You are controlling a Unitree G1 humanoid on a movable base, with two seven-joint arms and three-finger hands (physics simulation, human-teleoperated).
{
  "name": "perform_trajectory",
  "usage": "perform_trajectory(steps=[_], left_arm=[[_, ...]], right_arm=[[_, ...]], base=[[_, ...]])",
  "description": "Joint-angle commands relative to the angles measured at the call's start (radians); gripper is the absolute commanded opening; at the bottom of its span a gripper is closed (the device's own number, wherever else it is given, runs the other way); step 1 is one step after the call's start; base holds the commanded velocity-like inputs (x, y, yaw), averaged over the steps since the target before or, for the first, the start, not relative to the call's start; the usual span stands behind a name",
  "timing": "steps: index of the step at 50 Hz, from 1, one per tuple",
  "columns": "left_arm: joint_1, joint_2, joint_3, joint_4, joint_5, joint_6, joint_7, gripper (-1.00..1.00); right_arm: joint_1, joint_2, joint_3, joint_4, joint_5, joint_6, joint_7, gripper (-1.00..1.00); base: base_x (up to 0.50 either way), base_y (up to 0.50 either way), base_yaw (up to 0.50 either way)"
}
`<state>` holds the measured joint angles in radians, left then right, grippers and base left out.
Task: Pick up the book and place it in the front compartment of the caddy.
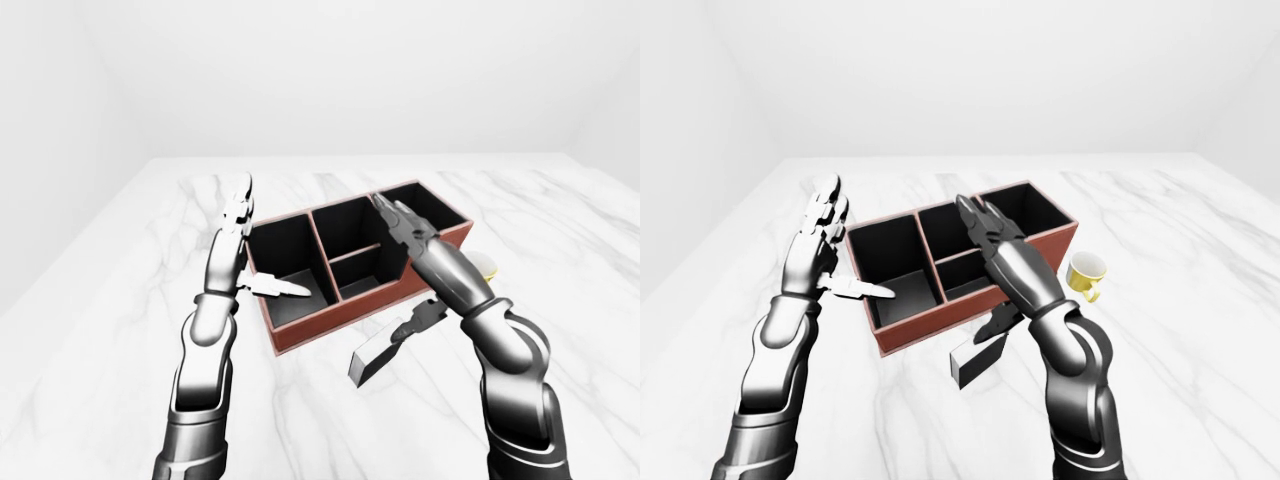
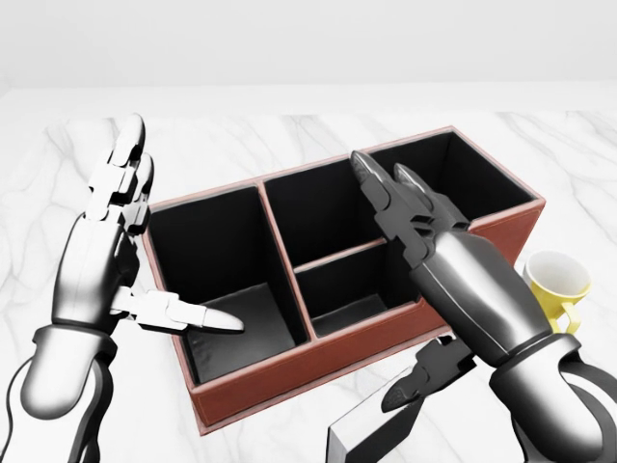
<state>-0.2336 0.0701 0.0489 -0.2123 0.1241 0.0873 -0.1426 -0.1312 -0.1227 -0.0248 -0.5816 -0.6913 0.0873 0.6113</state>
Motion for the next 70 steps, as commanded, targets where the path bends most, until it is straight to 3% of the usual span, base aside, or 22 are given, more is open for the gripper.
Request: perform_trajectory(steps=[1, 7, 12, 18, 20, 22, 23, 44, 70], left_arm=[[-0.004, 0.000, -0.001, 0.009, -0.004, 0.000, 0.000, 1.00], [-0.001, 0.000, -0.001, 0.007, -0.006, 0.000, 0.000, 1.00], [-0.002, -0.001, -0.001, 0.012, -0.008, 0.000, 0.001, 1.00], [-0.002, -0.001, -0.001, 0.023, -0.010, 0.000, 0.003, 1.00], [0.000, -0.001, -0.001, 0.024, -0.009, 0.000, 0.004, 1.00], [0.000, -0.001, -0.001, 0.024, -0.009, 0.000, 0.005, 1.00], [0.000, -0.001, 0.000, 0.024, -0.010, 0.000, 0.005, 1.00], [0.006, 0.000, 0.002, 0.012, -0.013, 0.000, 0.004, 1.00], [0.016, 0.006, 0.013, 0.011, -0.024, 0.000, 0.005, 1.00]], right_arm=[[0.020, -0.007, -0.013, -0.047, -0.137, 0.000, 0.087, 1.00], [0.014, -0.004, -0.020, -0.092, -0.178, -0.007, 0.087, 1.00], [0.035, 0.001, -0.013, -0.123, -0.203, -0.036, 0.087, 1.00], [0.083, 0.007, -0.007, -0.149, -0.222, -0.103, 0.087, 1.00], [0.110, 0.005, 0.002, -0.149, -0.235, -0.147, 0.087, 1.00], [0.121, 0.017, 0.009, -0.159, -0.247, -0.154, 0.087, 1.00], [0.128, 0.014, 0.015, -0.153, -0.256, -0.175, 0.087, 1.00], [0.253, 0.032, 0.109, -0.018, -0.407, -0.175, 0.087, 1.00], [0.264, 0.027, 0.210, 0.162, -0.539, -0.175, 0.087, 1.00]], base=[[0.00, 0.00, 0.00], [0.00, 0.00, 0.00], [0.00, 0.00, 0.00], [0.00, 0.00, 0.00], [0.00, 0.00, 0.00], [0.00, 0.00, 0.00], [0.00, 0.00, 0.00], [0.00, 0.00, 0.00], [0.00, 0.00, 0.00]])
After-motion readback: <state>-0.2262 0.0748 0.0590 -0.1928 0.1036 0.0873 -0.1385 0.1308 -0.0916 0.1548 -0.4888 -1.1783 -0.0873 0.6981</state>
